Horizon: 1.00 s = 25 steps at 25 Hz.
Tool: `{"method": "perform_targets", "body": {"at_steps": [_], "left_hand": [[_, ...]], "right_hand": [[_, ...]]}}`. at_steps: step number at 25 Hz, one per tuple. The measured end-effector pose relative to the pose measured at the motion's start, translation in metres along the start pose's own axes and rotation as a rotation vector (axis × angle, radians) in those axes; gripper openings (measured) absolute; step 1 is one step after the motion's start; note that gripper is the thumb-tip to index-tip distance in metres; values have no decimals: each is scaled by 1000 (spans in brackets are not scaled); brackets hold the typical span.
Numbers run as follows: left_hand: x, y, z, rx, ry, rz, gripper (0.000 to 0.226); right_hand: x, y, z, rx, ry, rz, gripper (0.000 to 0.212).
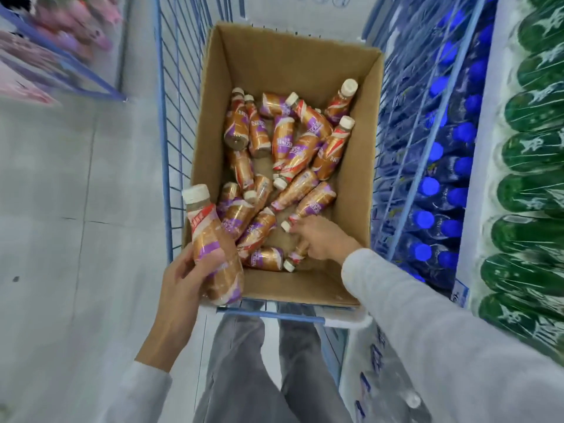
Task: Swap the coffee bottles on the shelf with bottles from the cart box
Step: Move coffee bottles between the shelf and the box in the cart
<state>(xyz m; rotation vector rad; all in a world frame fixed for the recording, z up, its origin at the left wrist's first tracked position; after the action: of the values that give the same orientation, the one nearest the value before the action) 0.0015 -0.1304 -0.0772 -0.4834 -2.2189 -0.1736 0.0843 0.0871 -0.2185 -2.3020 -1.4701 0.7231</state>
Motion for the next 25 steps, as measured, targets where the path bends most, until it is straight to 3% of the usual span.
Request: {"method": "perform_targets", "body": {"at_steps": [3, 6, 9, 12, 15, 20, 25], "left_hand": [[-17, -12, -8, 28, -25, -40, 54], [-22, -20, -10, 29, -44, -52, 53], [-19, -21, -12, 15, -63, -35, 52], [-2, -19, -16, -10, -55, -21, 65], [32, -8, -25, -59, -27, -14, 71], [104, 29, -49, -194, 52, -20, 63], [165, 105, -102, -456, 159, 20, 55]], "right_hand": [[5, 28, 29, -122, 9, -211, 47], [10, 33, 42, -114, 7, -306, 48], [7, 21, 31, -107, -1, -294, 50], [-3, -17, -7, 11, -7, -213, 51], [-9, -70, -71, 189, 41, 140, 57], [-12, -132, -225, 554, 163, 1147, 74], [-24, -126, -369, 945, 215, 1644, 60]]}}
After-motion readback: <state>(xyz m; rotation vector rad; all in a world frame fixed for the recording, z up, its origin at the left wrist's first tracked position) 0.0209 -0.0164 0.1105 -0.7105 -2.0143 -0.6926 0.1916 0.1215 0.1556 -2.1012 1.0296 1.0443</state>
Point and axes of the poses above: each hand's wrist, its own z-axis towards the middle knuckle, its own y-axis out of the palm, x = y × z, the point moved 10 cm from there along z, towards the middle knuckle, and after that the axes turned 7 degrees about y, right-handed, at the moved point
